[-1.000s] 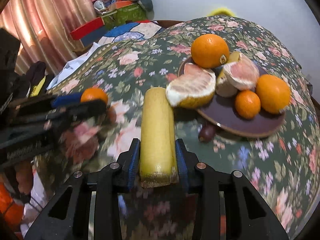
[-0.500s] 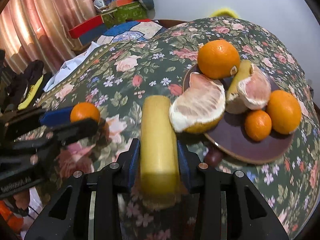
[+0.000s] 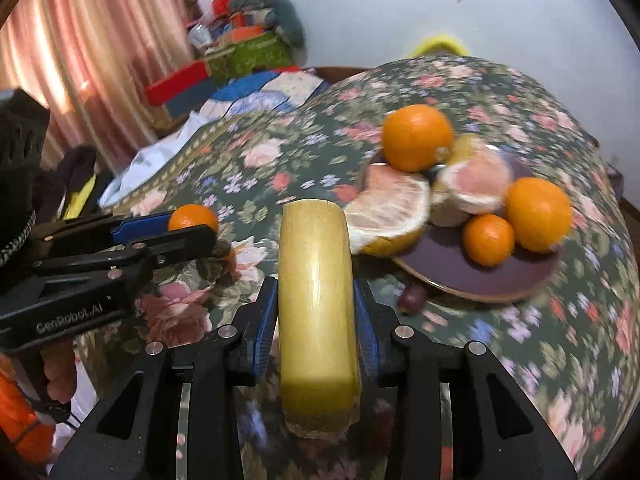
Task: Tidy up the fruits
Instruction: 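Grasp the second yellow corn cob with the right tool while the left holds the mandarin, then set the corn cob on the plate with the right tool while the left sets the mandarin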
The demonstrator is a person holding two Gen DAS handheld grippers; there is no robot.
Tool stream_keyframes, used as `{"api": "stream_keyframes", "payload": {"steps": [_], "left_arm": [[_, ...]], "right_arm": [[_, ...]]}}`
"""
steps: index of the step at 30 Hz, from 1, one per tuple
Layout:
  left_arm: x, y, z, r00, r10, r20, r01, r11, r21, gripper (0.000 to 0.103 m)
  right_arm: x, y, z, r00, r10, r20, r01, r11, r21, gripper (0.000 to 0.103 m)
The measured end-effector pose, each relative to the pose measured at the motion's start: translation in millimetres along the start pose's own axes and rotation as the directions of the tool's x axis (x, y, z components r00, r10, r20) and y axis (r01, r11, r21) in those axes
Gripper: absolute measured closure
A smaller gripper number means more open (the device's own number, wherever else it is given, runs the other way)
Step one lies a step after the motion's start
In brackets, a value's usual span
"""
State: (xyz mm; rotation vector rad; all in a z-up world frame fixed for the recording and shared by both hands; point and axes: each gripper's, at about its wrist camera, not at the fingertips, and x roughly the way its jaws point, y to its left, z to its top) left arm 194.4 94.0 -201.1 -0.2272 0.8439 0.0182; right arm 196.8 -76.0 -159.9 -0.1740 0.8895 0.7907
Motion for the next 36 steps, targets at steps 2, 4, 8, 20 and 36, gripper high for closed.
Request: {"api": "stream_keyframes", "payload": {"steps": [2,4,8,20,36], "left_arm": [[-5.4,-5.3,1.4,1.0,-0.004,0.009,0.004,1.0,0.009,0.07],[-8.6,-10.3,2.3,1.0,-0.007,0.016,0.006,1.0,0.016,0.07],[-10.5,-23.4,8.1,0.999,-0.021,0.027,0.02,0.999,0.028,0.07],[16.9,-59.1,43.6,0.998,-0.056,0.033,0.053,0.996,0.076,0.07],[89.2,-67.0,83.0,0.997,-0.074,-0.025,0.076,0.992,0.1,0.07]], "right_arm": [[-12.2,-7.6,-1.6,1.0,-0.017,0.023,0.017,1.0,0.026,0.069],[-25.5,-16.4,-2.2,0.999,-0.027,0.043,0.025,0.998,0.051,0.069],[-43.9,-27.0,-0.2,0.994,-0.074,0.079,0.069,0.995,0.066,0.069],[-63.0,-58.7,16.0,0.975,-0.155,0.161,0.14,0.985,0.104,0.07],[-32.0,-101.5,50.9,0.969,-0.176,0.171,0.156,0.98,0.123,0.07]]}}
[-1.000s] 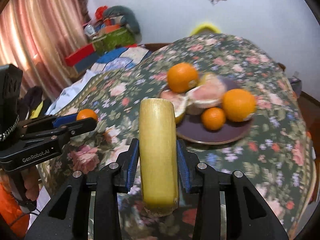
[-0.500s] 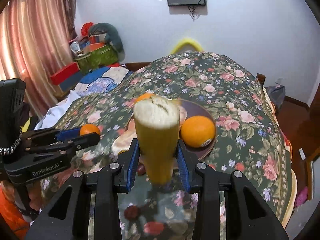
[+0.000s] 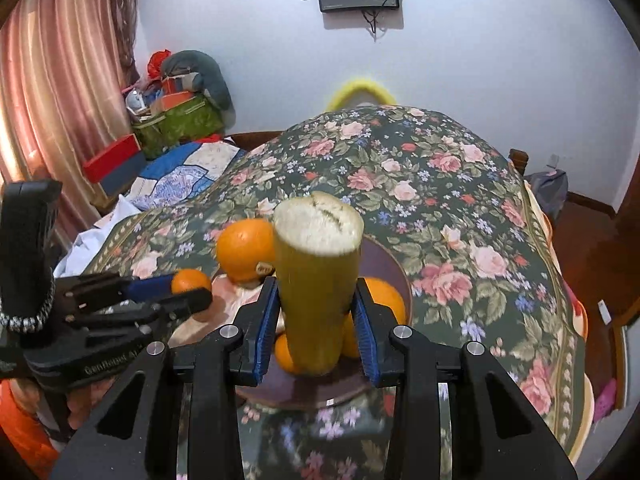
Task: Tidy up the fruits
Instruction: 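Set the corn cob on the plate with the right tool while the left sets the mandarin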
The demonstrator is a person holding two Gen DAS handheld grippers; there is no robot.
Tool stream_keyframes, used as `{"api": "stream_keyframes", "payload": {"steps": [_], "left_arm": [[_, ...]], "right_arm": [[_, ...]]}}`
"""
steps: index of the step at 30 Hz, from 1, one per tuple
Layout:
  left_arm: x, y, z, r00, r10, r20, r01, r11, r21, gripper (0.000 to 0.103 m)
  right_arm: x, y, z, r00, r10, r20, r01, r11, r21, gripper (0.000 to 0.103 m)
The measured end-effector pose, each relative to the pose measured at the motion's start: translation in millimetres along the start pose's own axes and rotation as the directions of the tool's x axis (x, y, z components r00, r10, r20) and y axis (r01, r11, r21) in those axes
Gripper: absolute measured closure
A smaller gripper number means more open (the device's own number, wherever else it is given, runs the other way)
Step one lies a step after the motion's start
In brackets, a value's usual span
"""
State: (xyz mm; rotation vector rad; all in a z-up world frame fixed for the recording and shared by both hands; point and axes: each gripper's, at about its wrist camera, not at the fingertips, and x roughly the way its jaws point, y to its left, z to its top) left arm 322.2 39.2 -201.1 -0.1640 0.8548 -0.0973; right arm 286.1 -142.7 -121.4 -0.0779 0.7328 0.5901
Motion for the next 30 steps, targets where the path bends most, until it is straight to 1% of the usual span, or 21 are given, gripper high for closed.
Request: {"api": "stream_keyframes", "payload": {"steps": [6,9,11,13,17,19,21,30], "left_arm": [[16.4,-1.3,10.1,1.0,-0.014,-0.022,0.014,1.0,0.003,0.07],[21.4,-4.5,11.9,1.0,-0.008,-0.021,0.009,1.0,0.018,0.07],[22.5,-6.3,11.4,1.0,-0.002,-0.017,0.003,1.0,0.025,0.07],[24.0,-6.8,10.9,1.0,0.002,-0.018,-0.002,1.0,0.03,0.069],[24.5,-7.3,10.2,1.0,0.01,-0.023,-0.009,0.999,0.032,0.069],[22.7,-7.4,10.5,1.0,0.007,-0.02,-0.006,0.999,0.031,0.065],[15.6,-8.8,9.3,1.0,0.01,-0.007,-0.01,0.999,0.035,0.064],[-20.6,-15.6,0.0,1.0,0.019,0.02,-0.02,0.999,0.048,0.063]], "right_arm": [[19.6,-2.6,9.7,1.0,0.011,-0.008,-0.011,1.0,0.002,0.07],[28.2,-6.0,7.5,1.0,0.003,-0.031,-0.002,1.0,0.013,0.07],[31.6,-9.0,1.4,0.998,0.036,-0.043,-0.035,0.999,0.029,0.07],[32.3,-9.3,-1.4,0.997,0.052,-0.049,-0.051,0.998,0.039,0.07],[31.5,-7.1,-2.6,0.998,0.052,-0.047,-0.05,0.998,0.04,0.07],[27.3,-6.8,-2.3,0.998,0.05,-0.039,-0.049,0.998,0.04,0.07],[20.8,-7.9,-1.4,0.999,0.043,-0.025,-0.042,0.998,0.043,0.07],[-16.1,-4.0,-5.1,1.0,0.028,0.012,-0.028,0.998,0.049,0.07]]}}
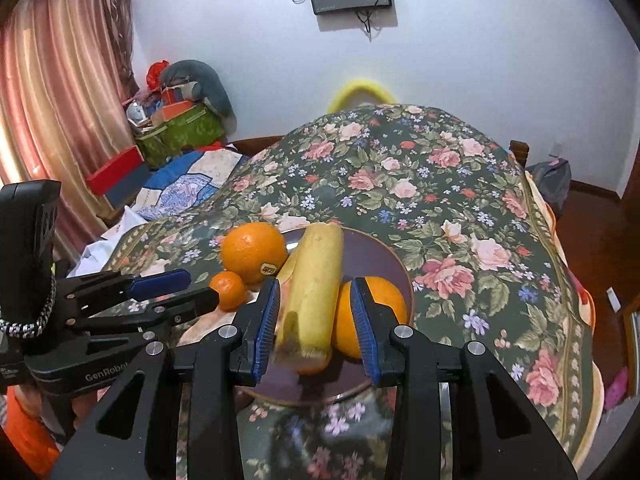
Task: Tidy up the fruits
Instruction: 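Set the corn cob on the plate with the right tool while the left sets the mandarin, then move the right tool to a dark red plum on the quilt and grasp it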
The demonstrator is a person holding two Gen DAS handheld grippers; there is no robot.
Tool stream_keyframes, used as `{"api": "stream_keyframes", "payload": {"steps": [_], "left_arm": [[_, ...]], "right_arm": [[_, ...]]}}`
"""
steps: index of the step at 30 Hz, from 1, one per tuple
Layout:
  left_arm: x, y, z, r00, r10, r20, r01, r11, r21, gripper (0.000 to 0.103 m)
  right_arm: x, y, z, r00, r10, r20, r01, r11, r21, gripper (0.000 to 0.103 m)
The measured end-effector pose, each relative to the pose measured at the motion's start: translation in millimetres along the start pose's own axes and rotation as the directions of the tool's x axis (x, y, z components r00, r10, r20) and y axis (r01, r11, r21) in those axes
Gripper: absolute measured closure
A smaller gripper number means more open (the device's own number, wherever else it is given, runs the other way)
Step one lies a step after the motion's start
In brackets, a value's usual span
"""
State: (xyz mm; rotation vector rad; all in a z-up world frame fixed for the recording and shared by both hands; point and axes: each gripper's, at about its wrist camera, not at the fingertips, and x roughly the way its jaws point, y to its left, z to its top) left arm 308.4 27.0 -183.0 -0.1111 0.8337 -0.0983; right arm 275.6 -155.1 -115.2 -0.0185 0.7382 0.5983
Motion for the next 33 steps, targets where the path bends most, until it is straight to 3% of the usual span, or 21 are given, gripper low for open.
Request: {"api": "stream_keyframes", "payload": {"steps": [8,12,16,25,33], "left_arm": [[-42.6,-7.8,-16.6,1.0,0.014,0.024,-0.014,1.0,0.007,0.059],[-64.4,-11.5,-27.6,0.999,0.021,0.042,-0.022,1.0,0.012,0.049],[-85.7,-12.4,-41.2,0.998,0.026,0.057,-0.026,1.0,0.002,0.041],[-107.8,-23.8,-73.3,0.998,0.047,0.047,-0.049,0.999,0.024,0.033],[-102.4,-15.2,-91.9,0.998,0.066,0.01,-0.066,0.998,-0.013,0.028]], "right_arm": [[-33.6,18.6,-14.0,0.999,-0.034,0.033,0.035,0.999,-0.037,0.059],[-47.1,27.3,-25.7,0.999,-0.036,0.031,0.037,0.998,-0.041,0.057],[-59.7,32.8,-38.6,0.998,-0.04,0.038,0.041,0.999,-0.029,0.048],[-70.3,42.4,-64.7,0.999,-0.051,0.013,0.051,0.999,-0.015,0.048],[-51.5,48.3,-88.1,0.998,-0.034,-0.058,0.033,0.999,-0.007,0.048]]}}
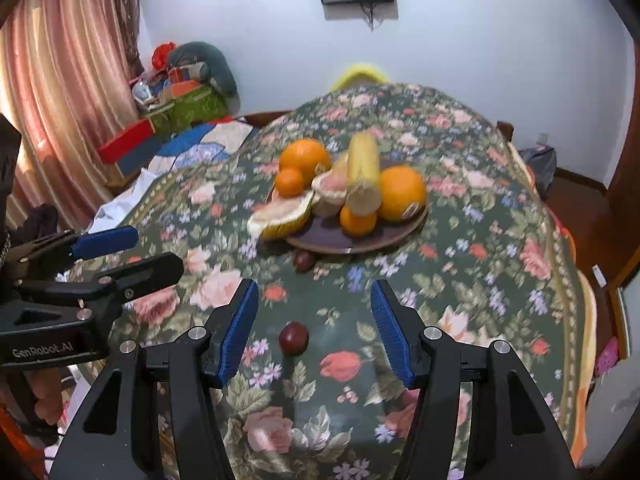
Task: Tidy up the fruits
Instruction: 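Move the right tool to a dark red plum on the quilt and grasp it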
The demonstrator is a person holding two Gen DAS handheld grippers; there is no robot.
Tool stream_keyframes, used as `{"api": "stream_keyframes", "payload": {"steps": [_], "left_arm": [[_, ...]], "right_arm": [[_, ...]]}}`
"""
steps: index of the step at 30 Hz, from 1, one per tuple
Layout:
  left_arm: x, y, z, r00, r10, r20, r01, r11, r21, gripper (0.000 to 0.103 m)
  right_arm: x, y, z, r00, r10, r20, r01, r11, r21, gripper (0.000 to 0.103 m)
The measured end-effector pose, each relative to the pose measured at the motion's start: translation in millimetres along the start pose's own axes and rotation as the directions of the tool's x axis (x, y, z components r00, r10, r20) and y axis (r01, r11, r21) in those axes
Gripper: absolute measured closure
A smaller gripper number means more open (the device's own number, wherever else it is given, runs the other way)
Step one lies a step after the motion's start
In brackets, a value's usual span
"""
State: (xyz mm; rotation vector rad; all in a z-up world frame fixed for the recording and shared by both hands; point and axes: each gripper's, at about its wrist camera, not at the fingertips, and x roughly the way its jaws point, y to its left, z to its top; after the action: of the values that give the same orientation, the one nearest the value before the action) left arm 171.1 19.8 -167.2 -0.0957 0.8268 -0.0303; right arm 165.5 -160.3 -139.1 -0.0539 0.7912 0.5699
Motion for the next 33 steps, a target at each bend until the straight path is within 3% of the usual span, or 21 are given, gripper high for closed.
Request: {"api": "stream_keyframes", "payload": {"steps": [6,8,13,16,29,33], "left_arm": [[12.9,4.7,-10.2,0.999,0.015,-0.039,-0.015,1.0,-0.009,0.028],[16.4,5.8,-12.4,0.999,0.019,-0.046,-0.019,1.0,-0.01,0.028],[26.6,8.6,-16.2,0.997,0.02,-0.077,-0.022,1.0,-0.02,0.028],[32.8,9.6,-17.6,0.996,0.022,-0.091,-0.024,0.999,-0.023,0.028],[72.9,-14.9,1.1,0.991,-0.03,-0.131,0.03,1.0,-0.001,0.028],[91.7,-24.0,9.4,0.988,-0.041,-0.15,0.043,0.999,0.015,0.035]], "right_arm": [[21.0,5.7,-14.4,0.998,0.018,-0.068,-0.018,1.0,-0.013,0.051],[27.6,6.4,-17.7,0.995,0.033,-0.091,-0.034,0.999,-0.011,0.061],[46.0,10.1,-27.5,0.984,0.057,-0.168,-0.063,0.998,-0.029,0.075],[43.1,10.3,-29.5,0.986,0.053,-0.157,-0.06,0.997,-0.042,0.086],[25.2,-33.7,-10.8,0.997,0.029,-0.069,-0.027,0.999,0.029,0.086],[20.0,-53.9,-3.0,0.999,0.012,-0.039,-0.01,0.998,0.056,0.086]]}}
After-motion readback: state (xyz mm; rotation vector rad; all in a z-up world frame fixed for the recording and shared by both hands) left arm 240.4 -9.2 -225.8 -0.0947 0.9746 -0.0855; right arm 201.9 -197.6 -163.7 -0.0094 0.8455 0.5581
